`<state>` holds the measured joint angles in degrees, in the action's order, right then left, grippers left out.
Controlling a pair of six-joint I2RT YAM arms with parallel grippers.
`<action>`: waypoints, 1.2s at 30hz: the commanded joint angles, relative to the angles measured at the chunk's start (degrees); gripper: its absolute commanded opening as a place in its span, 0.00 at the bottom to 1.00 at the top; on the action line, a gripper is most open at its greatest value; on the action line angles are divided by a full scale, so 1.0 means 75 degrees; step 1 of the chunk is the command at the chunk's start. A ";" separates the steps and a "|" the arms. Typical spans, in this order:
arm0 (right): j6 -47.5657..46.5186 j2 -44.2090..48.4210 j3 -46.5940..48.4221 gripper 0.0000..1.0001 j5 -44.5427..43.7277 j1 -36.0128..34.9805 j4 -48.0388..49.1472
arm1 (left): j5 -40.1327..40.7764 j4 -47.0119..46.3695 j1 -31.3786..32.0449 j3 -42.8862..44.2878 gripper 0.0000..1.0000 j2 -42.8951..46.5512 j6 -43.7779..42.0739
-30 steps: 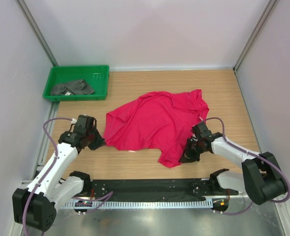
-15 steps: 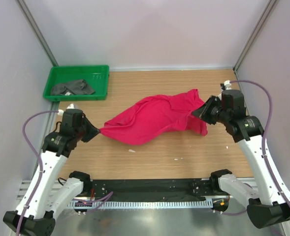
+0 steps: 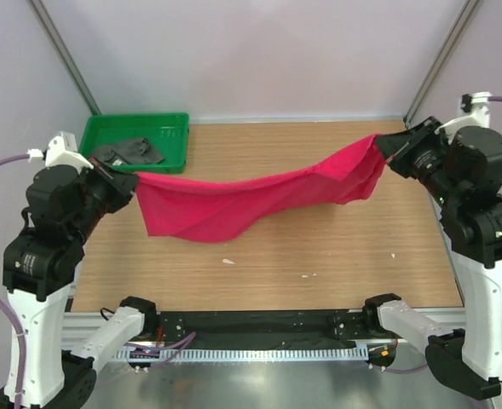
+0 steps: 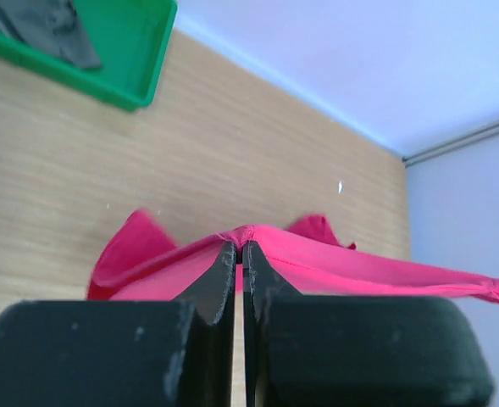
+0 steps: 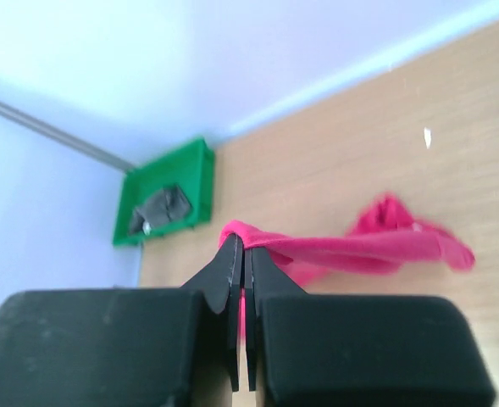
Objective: Fold and stack the t-shirts
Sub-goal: Flatten the tshirt out
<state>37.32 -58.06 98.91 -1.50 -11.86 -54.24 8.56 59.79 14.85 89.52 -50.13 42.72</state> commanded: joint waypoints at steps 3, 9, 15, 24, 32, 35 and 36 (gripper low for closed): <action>-0.0218 -0.0075 0.0967 0.01 -0.1169 0.0046 0.1663 | 0.0593 -0.0190 -0.0047 0.1536 0.00 -0.0674 -0.0996; -0.0698 0.0007 0.1588 0.01 -0.1616 0.0057 0.3351 | 0.0313 -0.0681 -0.0047 0.3671 0.00 -0.1716 -0.1301; -0.1166 -0.0086 0.1893 0.01 -0.1652 0.0046 0.4302 | -0.0098 -0.1525 -0.0047 0.4635 0.00 -0.1976 -0.1489; -0.1871 -0.0906 0.2292 0.01 -0.2027 0.0046 0.4455 | -0.0294 -0.1696 -0.0151 0.4524 0.00 -0.2840 -0.0753; -0.1811 -0.1058 0.2150 0.01 -0.1991 0.0046 0.3988 | -0.1529 -0.2471 -0.0785 0.4334 0.00 -0.2682 0.0163; -0.1778 -0.1480 0.2678 0.01 -0.1758 0.0046 0.3576 | -0.2357 -0.1460 -0.0961 0.5018 0.00 -0.3553 0.0210; -0.1742 -0.1504 0.2702 0.01 -0.1665 0.0046 0.3610 | -0.2626 -0.1213 -0.0961 0.5521 0.00 -0.3651 0.0210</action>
<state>24.93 -68.82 115.57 -14.20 -11.77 -28.86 -5.43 52.23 8.54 123.87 -77.30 43.24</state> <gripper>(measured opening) 0.038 0.008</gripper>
